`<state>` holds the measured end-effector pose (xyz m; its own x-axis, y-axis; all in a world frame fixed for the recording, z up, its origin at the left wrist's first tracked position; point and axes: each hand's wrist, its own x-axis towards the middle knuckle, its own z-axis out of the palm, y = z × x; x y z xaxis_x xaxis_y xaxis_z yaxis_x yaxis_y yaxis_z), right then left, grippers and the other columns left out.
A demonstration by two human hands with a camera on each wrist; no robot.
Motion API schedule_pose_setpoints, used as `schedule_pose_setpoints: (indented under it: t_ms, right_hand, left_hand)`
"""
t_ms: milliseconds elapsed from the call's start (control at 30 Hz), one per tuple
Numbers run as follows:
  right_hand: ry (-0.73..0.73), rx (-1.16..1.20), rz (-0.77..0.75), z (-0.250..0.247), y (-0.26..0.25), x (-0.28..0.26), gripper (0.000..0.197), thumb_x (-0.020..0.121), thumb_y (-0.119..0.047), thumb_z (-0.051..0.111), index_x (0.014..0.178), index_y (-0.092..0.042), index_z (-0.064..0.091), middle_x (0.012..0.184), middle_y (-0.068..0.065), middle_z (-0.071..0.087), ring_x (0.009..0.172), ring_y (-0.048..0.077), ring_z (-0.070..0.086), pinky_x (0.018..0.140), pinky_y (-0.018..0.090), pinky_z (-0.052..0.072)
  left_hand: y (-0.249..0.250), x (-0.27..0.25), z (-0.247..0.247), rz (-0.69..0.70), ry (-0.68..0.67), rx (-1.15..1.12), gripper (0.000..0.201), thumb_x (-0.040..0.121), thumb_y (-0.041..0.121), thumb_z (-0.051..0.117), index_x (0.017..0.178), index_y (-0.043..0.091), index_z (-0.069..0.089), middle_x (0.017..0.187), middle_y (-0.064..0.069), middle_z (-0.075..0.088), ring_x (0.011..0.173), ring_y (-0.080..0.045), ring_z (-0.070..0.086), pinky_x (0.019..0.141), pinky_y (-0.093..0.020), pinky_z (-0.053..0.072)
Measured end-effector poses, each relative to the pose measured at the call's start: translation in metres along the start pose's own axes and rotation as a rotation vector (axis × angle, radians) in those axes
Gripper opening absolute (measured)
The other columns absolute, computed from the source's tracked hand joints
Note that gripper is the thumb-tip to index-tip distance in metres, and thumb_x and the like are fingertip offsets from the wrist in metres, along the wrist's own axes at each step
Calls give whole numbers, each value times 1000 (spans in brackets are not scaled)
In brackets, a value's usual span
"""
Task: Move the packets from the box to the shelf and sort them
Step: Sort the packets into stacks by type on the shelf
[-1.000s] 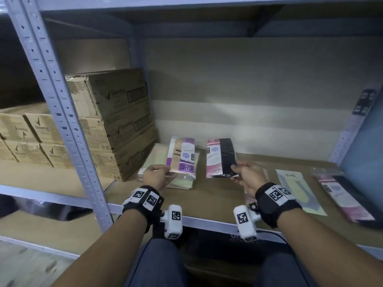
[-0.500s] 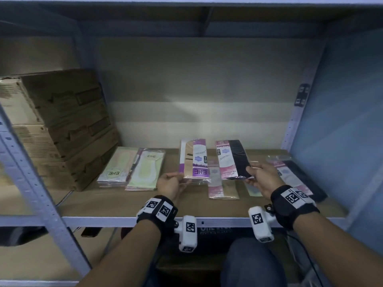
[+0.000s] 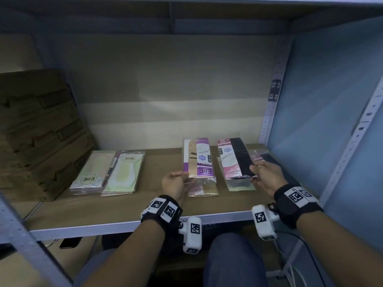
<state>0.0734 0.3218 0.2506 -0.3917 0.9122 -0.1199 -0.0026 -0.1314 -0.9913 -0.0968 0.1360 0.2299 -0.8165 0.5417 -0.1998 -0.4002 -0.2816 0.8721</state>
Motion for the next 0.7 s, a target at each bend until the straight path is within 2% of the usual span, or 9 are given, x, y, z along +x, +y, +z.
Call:
schedule_pose_setpoints:
  t_ms: [67, 133, 167, 233, 333, 400, 533, 600, 700]
  right_hand:
    - [30, -15, -23, -9, -3, 6, 26, 88, 4, 56, 113, -2, 60, 102, 17, 64, 71, 24, 60, 50, 24, 48]
    - [58, -12, -35, -19, -7, 11, 24, 89, 4, 55, 111, -3, 59, 93, 14, 65, 72, 25, 61, 52, 26, 48]
    - [77, -14, -37, -25, -8, 15, 22, 90, 4, 54, 109, -6, 59, 87, 12, 64, 69, 23, 60, 51, 25, 48]
    - [129, -35, -38, -39, -10, 24, 19, 90, 3, 54, 104, -9, 58, 79, 8, 61, 61, 19, 55, 45, 23, 46]
    - [209, -125, -50, -60, -5, 45, 18, 90, 2, 54, 101, -11, 60, 81, 10, 61, 55, 20, 53, 39, 21, 46]
    - [261, -176, -42, -71, 1, 58, 21, 88, 1, 54, 106, -6, 64, 85, 12, 62, 59, 23, 56, 51, 28, 50]
    - [362, -333, -58, -90, 11, 75, 26, 84, 0, 56, 107, -1, 68, 102, 15, 68, 92, 30, 65, 89, 39, 52]
    - [391, -416, -46, -96, 16, 79, 28, 84, -1, 57, 110, -1, 68, 112, 18, 68, 103, 32, 64, 97, 37, 48]
    - [422, -528, -17, -101, 19, 79, 31, 86, -3, 55, 115, 0, 66, 120, 19, 65, 112, 34, 60, 101, 34, 42]
  left_hand:
    - [-3, 0, 8, -14, -20, 3, 19, 88, -10, 55, 103, 0, 49, 105, -30, 60, 66, -29, 69, 59, -36, 60]
    - [-8, 2, 15, -44, -28, 24, 17, 87, -8, 57, 98, 3, 49, 110, -31, 62, 78, -35, 69, 77, -49, 58]
    - [-10, 2, 18, -57, -28, 36, 17, 87, -7, 58, 97, 4, 50, 111, -30, 62, 83, -38, 69, 81, -50, 57]
    - [-15, 1, 25, -71, -31, 32, 17, 87, -8, 58, 96, 4, 50, 110, -28, 63, 89, -39, 68, 78, -43, 59]
    - [-23, 0, 34, -75, -44, -16, 20, 87, -11, 55, 100, 3, 49, 103, -24, 62, 85, -35, 67, 67, -33, 61]
    - [-28, 0, 38, -81, -50, -18, 21, 87, -11, 54, 101, 4, 48, 101, -23, 63, 83, -33, 67, 67, -34, 61]
    - [-35, 5, 42, -94, -44, -13, 19, 87, -12, 54, 95, 4, 47, 103, -24, 63, 82, -32, 67, 74, -39, 60]
    - [-36, 8, 43, -93, -43, -18, 19, 87, -12, 54, 92, 5, 47, 102, -23, 63, 84, -33, 67, 77, -42, 58]
    - [-37, 11, 42, -82, -44, -25, 19, 88, -13, 53, 93, 5, 47, 97, -19, 62, 80, -30, 66, 70, -38, 60]
